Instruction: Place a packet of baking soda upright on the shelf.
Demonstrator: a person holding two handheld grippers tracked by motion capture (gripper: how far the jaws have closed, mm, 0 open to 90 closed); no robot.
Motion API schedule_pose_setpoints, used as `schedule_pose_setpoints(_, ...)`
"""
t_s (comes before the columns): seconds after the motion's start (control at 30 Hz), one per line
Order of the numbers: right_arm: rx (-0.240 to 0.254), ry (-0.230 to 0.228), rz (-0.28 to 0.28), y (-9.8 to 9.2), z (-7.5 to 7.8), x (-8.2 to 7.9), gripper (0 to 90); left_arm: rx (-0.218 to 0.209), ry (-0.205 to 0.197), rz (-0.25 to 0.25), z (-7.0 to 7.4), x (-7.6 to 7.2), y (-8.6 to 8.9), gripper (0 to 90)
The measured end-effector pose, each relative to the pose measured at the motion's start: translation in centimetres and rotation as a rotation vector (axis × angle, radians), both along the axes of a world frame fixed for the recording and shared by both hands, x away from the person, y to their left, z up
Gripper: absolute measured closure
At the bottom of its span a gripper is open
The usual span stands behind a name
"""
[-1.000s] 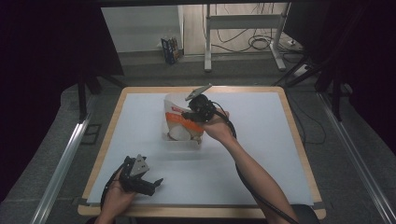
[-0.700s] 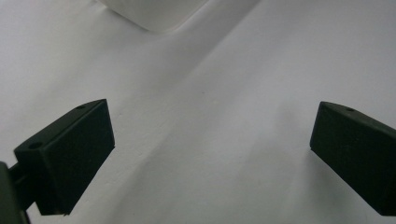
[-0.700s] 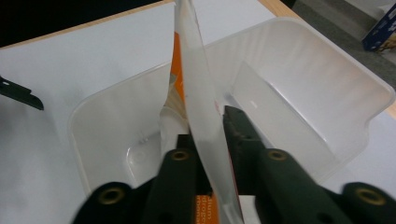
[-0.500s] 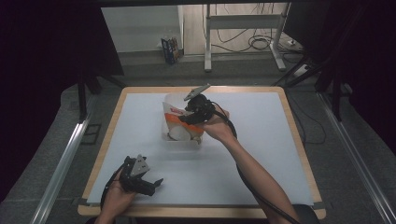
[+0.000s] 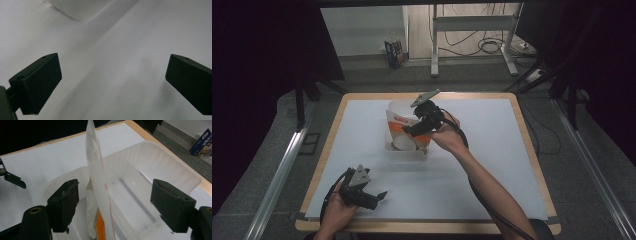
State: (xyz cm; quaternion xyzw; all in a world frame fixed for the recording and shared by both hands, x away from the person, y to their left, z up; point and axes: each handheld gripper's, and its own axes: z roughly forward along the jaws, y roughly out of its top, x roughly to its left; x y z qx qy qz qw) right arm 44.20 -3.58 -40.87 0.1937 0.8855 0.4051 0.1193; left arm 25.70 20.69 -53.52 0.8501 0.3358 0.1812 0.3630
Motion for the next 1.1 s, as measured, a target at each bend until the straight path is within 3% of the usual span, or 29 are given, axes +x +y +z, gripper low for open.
schedule_pose_setpoints(0.2,0.001,-0.006,0.006,-0.4,0.2,-0.3,17.3,0.008,-0.015,0.001,-0.1,0.0,0.0,0.2)
schedule_pose_setpoints(0.33,0.011,0.029,0.01,-0.6,0.1,-0.3,14.1,0.007,-0.019,-0.001,-0.1,-0.1,-0.1,0.2)
schedule_pose_setpoints(0.6,0.031,0.017,0.01,-1.4,0.5,-0.7,9.7,0.017,-0.027,-0.011,-0.1,-0.1,-0.2,0.1)
schedule_pose_setpoints(1.1,0.02,-0.005,-0.002,-2.5,0.7,-1.5,1.7,0.018,-0.035,-0.015,-0.1,-0.2,-0.2,0.0)
